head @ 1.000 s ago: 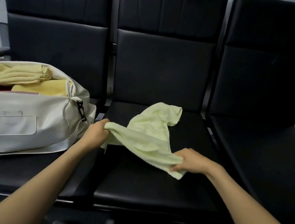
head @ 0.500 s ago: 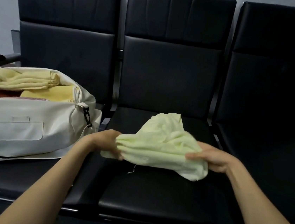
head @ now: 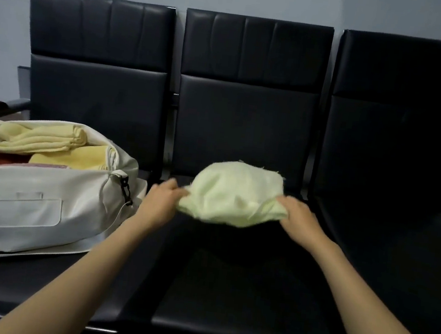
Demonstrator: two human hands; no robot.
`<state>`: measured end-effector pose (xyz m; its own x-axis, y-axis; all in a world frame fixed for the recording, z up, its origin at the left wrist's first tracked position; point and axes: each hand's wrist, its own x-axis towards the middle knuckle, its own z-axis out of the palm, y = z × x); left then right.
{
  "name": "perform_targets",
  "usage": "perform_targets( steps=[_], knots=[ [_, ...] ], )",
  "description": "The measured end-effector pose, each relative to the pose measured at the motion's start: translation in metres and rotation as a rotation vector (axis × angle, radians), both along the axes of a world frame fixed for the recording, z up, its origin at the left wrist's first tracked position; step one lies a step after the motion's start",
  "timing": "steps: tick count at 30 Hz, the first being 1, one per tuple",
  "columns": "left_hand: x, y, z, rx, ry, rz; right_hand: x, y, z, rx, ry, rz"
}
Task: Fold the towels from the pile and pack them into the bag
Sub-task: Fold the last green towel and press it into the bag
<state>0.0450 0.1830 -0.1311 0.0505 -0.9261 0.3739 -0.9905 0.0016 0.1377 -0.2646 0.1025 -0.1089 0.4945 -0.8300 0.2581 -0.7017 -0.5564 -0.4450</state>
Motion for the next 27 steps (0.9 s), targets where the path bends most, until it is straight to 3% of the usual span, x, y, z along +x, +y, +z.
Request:
perform_targets(
  steps=[2, 4, 7, 10, 12, 14, 18, 22, 27],
  knots=[
    [0.006, 0.010, -0.015, 0.346, 0.042, -0.044, -0.017, 0.003, -0.011, 0.255, 0.301, 0.109],
    [0.005, 0.023, -0.028, 0.532, 0.153, -0.098, -0.025, 0.013, -0.021, 0.394, 0.508, 0.142],
    [0.001, 0.036, -0.046, 0.663, 0.225, -0.124, -0.028, 0.024, -0.031, 0.524, 0.586, 0.186],
    [-0.004, 0.041, -0.048, 0.647, 0.275, -0.066, -0.025, 0.028, -0.038, 0.571, 0.425, 0.152],
    [-0.009, 0.038, -0.048, 0.590, 0.145, -0.039, -0.021, 0.027, -0.047, 0.483, 0.355, 0.135],
    [-0.015, 0.035, -0.049, 0.571, 0.053, -0.015, -0.020, 0.024, -0.056, 0.459, 0.363, 0.094],
    [-0.015, 0.029, -0.046, 0.613, 0.097, 0.007, -0.015, 0.020, -0.056, 0.497, 0.342, 0.039],
    [-0.019, 0.027, -0.042, 0.652, 0.058, 0.003, -0.008, 0.018, -0.050, 0.440, 0.512, 0.021],
    [-0.014, 0.023, -0.047, 0.616, 0.209, -0.020, -0.009, 0.009, -0.056, 0.489, 0.430, 0.065]
  ],
)
